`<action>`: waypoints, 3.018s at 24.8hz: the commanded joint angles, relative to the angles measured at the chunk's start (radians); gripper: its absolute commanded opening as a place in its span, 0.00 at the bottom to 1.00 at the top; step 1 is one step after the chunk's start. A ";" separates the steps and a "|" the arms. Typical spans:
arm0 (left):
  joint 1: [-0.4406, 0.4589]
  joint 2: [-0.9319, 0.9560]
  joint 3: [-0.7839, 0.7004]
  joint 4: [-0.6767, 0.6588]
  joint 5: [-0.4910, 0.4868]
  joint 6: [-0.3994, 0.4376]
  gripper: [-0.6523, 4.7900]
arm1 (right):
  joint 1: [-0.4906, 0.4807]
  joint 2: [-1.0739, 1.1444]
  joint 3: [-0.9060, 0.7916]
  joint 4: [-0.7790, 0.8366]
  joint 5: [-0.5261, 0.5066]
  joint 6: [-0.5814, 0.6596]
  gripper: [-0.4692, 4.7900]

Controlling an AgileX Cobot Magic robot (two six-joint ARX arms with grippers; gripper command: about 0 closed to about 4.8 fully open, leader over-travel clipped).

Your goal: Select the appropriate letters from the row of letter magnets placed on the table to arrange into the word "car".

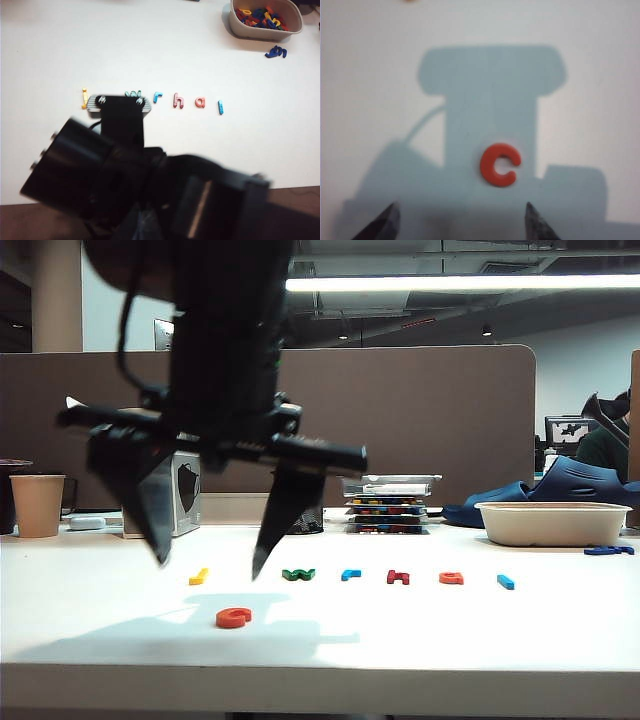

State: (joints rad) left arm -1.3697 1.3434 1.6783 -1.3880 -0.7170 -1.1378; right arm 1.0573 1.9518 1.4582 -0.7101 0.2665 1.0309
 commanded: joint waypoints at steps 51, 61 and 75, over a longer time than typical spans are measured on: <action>0.000 -0.003 0.001 0.002 -0.003 0.001 0.11 | -0.010 0.113 0.003 -0.071 -0.010 0.175 0.58; 0.000 -0.003 0.001 0.002 -0.003 0.001 0.11 | -0.024 0.113 0.003 -0.066 -0.004 0.174 0.50; 0.000 -0.003 0.001 0.002 -0.004 0.001 0.11 | -0.023 0.113 0.003 -0.033 -0.014 0.172 0.48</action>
State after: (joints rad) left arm -1.3697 1.3434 1.6783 -1.3880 -0.7174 -1.1378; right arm 1.0348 2.0449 1.4742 -0.7395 0.2874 1.1965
